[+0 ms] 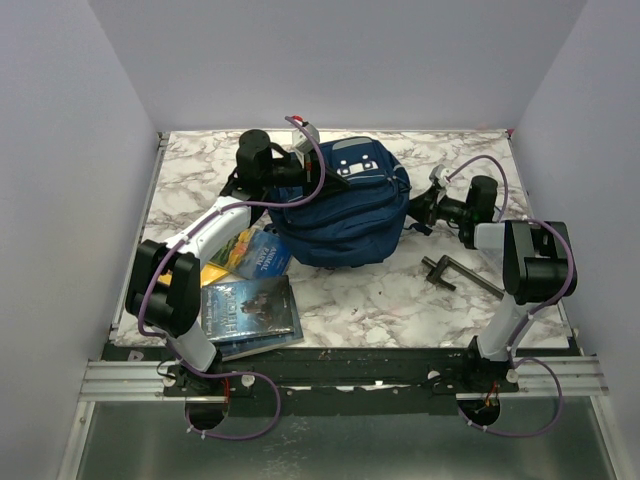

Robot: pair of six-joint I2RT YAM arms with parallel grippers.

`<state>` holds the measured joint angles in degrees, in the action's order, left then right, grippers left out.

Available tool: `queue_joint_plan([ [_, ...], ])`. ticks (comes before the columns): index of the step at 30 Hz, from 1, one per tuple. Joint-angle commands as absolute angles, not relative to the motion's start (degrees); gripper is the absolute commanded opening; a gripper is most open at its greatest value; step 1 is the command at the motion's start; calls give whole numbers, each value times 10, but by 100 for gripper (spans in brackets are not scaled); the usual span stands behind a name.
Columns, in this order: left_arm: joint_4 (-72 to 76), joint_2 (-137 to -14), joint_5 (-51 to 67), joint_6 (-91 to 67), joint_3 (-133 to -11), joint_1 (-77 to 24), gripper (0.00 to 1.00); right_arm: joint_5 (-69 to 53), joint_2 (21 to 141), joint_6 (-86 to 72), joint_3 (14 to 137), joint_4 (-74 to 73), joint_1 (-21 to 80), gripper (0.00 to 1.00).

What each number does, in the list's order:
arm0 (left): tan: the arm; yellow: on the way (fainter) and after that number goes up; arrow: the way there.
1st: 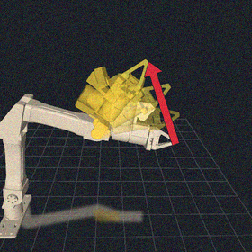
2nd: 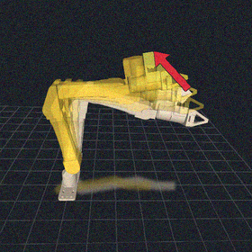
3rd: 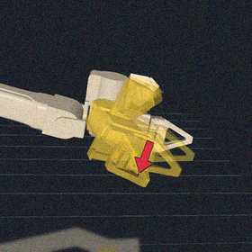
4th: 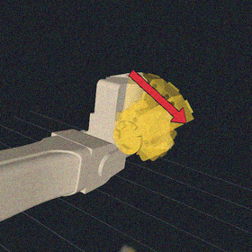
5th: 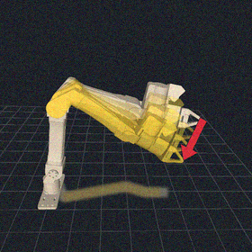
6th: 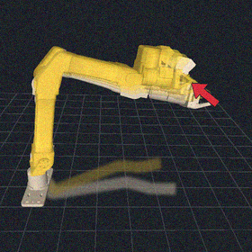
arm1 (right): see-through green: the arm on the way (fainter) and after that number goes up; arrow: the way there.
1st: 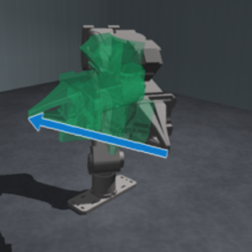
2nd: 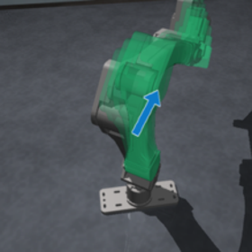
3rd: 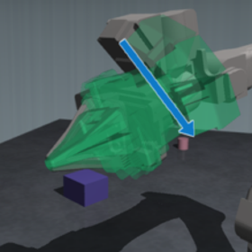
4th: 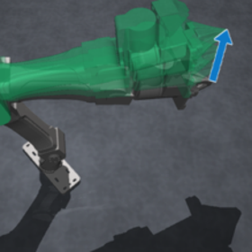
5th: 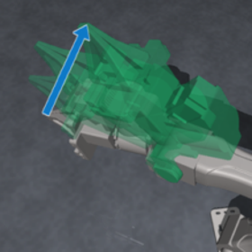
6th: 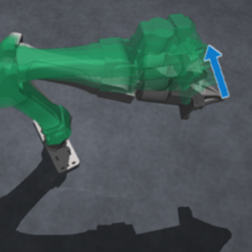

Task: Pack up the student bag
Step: Unzip the student bag at the center of the board.

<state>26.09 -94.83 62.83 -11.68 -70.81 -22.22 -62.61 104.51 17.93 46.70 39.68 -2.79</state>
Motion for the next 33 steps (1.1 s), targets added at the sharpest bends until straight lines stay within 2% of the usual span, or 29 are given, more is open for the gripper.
queue_joint_plan([
  [1, 329, -938, 646, -119, -730, -218, 0, -628, 1027, 169, 462, 411, -28, 1],
  [4, 329, -938, 635, -114, -727, -217, 0, -625, 1014, 177, 467, 361, -27, 1],
  [8, 329, -939, 576, -96, -716, -217, 0, -547, 976, 216, 472, 246, -18, 0],
  [11, 329, -948, 524, -77, -708, -222, 0, -437, 955, 199, 486, 177, 0, 0],
  [16, 329, -966, 430, -17, -693, -246, 0, -181, 929, 121, 514, 49, 83, 0],
  [18, 328, -978, 400, -16, -694, -249, 0, -127, 914, 77, 518, -5, 90, 1],
  [25, 328, -1009, 361, -19, -707, -251, 0, -47, 801, 45, 497, -139, 101, 1],
  [29, 328, -1026, 349, -31, -722, -263, 0, -87, 759, 27, 506, -194, 108, 0],
  [33, 328, -1031, 320, -39, -727, -298, 0, -104, 754, -50, 523, -226, 167, 1],
])
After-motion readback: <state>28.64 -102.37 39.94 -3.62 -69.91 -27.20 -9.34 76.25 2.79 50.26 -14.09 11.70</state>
